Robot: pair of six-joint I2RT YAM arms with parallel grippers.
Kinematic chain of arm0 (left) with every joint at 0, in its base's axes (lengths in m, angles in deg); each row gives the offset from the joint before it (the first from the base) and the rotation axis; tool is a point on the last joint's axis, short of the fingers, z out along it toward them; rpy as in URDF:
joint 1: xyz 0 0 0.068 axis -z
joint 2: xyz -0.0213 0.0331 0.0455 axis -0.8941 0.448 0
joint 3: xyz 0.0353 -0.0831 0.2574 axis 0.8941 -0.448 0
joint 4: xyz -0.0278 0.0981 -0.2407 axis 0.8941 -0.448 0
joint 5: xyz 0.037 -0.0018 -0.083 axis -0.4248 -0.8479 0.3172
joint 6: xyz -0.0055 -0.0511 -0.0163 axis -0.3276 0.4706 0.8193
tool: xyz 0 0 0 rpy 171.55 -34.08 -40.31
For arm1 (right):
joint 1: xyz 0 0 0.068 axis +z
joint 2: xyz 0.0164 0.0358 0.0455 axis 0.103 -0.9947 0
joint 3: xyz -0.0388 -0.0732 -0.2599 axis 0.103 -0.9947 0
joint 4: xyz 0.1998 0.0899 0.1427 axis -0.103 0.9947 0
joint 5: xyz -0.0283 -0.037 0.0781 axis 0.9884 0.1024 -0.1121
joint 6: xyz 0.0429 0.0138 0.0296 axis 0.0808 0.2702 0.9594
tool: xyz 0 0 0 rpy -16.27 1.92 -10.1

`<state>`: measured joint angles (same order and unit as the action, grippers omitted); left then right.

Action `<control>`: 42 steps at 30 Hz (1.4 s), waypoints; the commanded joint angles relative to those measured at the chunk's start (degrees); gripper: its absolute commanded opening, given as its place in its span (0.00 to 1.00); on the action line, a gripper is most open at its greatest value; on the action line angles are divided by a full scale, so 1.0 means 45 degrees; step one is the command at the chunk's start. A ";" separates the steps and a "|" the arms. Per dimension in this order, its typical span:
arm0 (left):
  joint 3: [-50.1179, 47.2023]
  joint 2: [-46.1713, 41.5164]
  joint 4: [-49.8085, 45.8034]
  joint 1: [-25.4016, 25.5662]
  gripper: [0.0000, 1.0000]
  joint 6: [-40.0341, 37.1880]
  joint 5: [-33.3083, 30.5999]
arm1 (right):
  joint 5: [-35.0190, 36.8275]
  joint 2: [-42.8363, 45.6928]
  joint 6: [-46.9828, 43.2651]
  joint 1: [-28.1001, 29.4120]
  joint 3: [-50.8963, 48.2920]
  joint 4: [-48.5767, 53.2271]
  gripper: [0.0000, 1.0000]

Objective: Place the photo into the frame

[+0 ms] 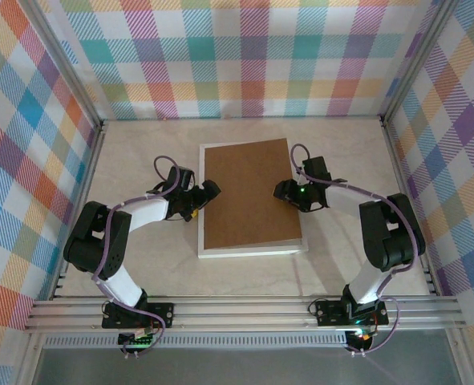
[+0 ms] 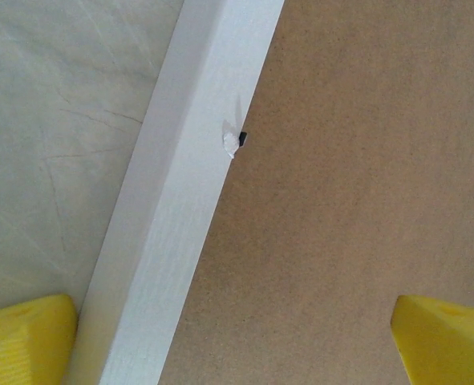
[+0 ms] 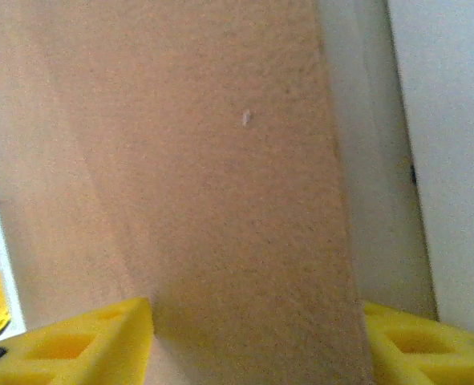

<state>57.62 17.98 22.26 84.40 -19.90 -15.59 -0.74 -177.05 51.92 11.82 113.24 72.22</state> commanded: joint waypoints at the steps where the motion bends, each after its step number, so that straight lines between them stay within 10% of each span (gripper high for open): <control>1: 0.0297 -0.0193 0.0018 0.0389 1.00 0.0021 0.1157 | 0.1486 0.0142 -0.0424 0.0195 0.0457 0.2335 0.63; 26: 0.0742 -0.0318 -0.0814 -0.0124 1.00 -0.0751 0.0929 | 0.5116 0.0531 -0.2718 0.0170 0.3227 0.5394 0.84; 42: 0.0732 -0.1260 -0.1941 -0.1272 1.00 -0.1584 -0.0068 | 0.5767 -0.3509 -0.4400 -0.1051 0.7587 0.5624 0.90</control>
<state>60.02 12.82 15.95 78.98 -25.30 -14.94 23.61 -190.60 33.95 8.37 143.97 95.87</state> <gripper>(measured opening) 0.997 0.896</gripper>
